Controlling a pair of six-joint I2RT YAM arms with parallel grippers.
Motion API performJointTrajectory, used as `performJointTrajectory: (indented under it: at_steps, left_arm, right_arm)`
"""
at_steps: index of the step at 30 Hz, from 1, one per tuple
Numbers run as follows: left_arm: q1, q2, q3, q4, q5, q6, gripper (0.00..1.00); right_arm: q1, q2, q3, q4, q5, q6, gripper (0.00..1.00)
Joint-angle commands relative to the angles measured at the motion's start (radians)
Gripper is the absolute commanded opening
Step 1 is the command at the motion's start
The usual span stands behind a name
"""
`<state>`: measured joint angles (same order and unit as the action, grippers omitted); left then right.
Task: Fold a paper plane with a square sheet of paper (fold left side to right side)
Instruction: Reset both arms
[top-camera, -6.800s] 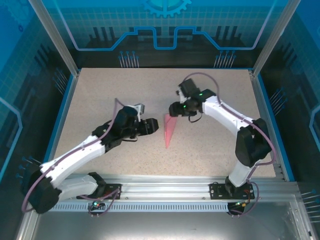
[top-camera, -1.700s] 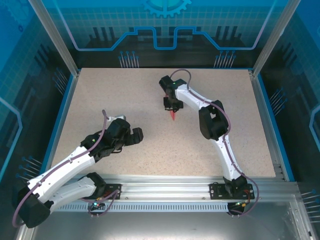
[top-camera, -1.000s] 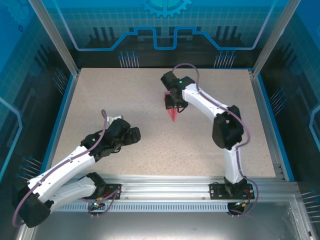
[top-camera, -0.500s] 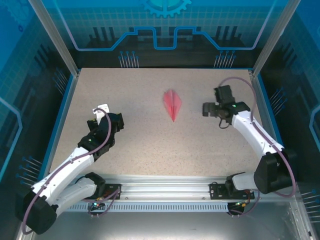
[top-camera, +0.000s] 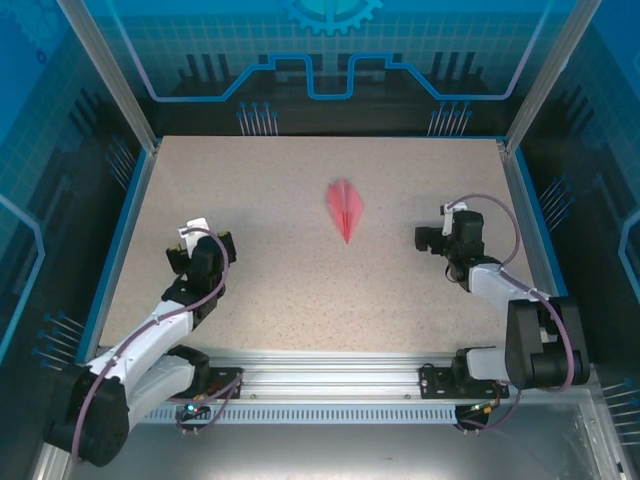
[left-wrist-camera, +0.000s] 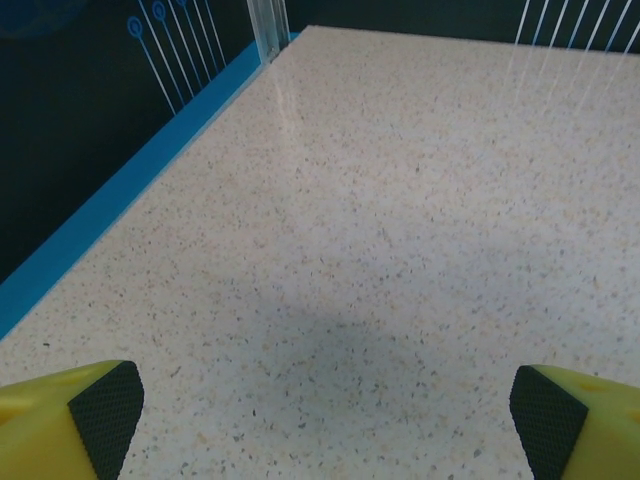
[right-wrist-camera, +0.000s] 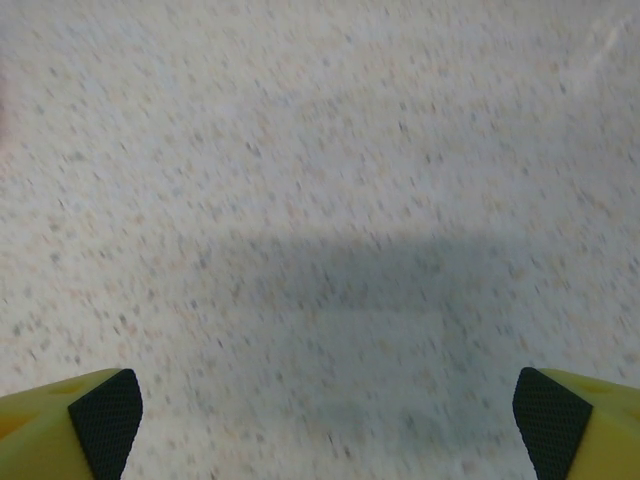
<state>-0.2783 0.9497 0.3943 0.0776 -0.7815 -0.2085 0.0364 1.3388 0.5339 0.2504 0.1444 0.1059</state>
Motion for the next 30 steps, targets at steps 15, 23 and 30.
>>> performJointTrajectory:
  at_steps: [15,23,30]
  left_arm:
    - [0.014,0.021,-0.171,0.383,0.149,0.082,0.99]
    - [0.014,0.135,-0.168,0.55,0.262,0.167,0.98]
    - [0.022,0.256,-0.153,0.706,0.339,0.224,0.98]
  right_arm:
    - [0.016,0.151,-0.079,0.444,-0.103,-0.116,0.99]
    - [0.017,0.164,-0.109,0.509,-0.094,-0.115,0.99]
    - [0.02,0.164,-0.108,0.509,-0.091,-0.115,0.99]
